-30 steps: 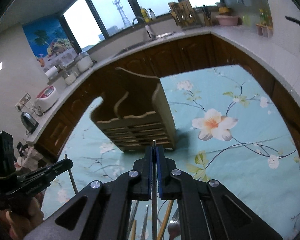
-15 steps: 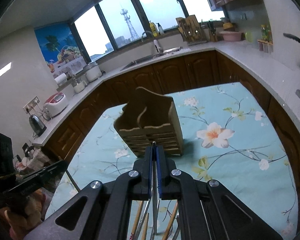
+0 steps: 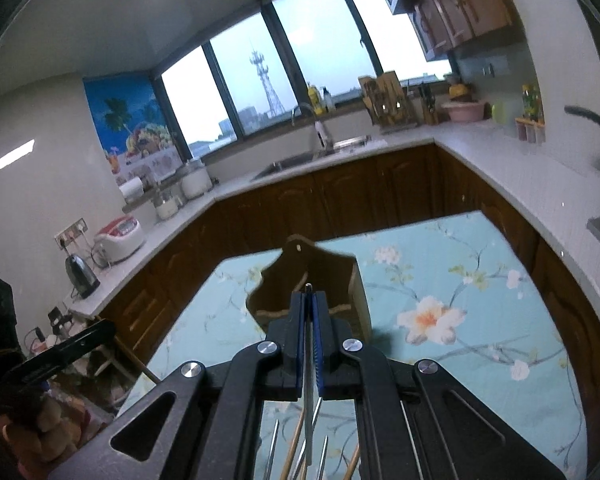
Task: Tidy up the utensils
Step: 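Lift both held utensils and carry them over the wooden caddy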
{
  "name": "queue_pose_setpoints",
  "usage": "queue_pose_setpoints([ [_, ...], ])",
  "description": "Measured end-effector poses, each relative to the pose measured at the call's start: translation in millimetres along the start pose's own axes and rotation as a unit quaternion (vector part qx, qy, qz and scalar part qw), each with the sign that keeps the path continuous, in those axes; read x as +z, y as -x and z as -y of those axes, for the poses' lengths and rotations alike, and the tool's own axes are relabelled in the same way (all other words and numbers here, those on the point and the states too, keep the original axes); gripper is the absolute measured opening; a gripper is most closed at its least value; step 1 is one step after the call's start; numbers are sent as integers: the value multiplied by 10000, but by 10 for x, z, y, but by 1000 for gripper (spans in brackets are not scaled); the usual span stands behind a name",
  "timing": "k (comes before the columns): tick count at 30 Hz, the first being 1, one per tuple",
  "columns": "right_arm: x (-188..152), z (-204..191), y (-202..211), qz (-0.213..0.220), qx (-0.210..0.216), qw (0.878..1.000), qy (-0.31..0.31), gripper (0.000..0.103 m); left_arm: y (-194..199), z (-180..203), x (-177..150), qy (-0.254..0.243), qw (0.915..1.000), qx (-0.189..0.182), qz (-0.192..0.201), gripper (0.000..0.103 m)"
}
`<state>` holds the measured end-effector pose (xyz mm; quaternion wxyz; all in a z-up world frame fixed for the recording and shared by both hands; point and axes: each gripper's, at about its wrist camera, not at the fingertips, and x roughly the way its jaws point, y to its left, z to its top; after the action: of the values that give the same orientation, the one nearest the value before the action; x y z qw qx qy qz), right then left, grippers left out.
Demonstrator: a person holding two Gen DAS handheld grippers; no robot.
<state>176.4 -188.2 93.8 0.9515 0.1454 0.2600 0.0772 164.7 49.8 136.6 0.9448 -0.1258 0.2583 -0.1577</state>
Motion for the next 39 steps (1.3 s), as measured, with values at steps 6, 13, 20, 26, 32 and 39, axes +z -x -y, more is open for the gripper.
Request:
queue_pose_setpoints([
  [6,164,-3,-25,266,12,9996,-13,4,-35,-62,11,49,9997,-12,230,4],
  [13,307,29,-17,554,61,9984,-65,4,-138,-98,23,104,9990,-41,443,4],
  [20,514,65,-39,903,58,9959,-79,4,-259,-158,59,172,9975,-102,673,4],
  [26,730,112,-122,1209,12,9926,-118,4,-440,-186,192,195,9955,-167,914,4],
  [32,923,215,-304,1442,-59,9893,-205,4,-742,-253,201,169,9933,-202,1125,4],
  [39,855,311,-741,1364,-202,9903,-183,4,-1425,-458,-49,433,9944,-67,967,4],
])
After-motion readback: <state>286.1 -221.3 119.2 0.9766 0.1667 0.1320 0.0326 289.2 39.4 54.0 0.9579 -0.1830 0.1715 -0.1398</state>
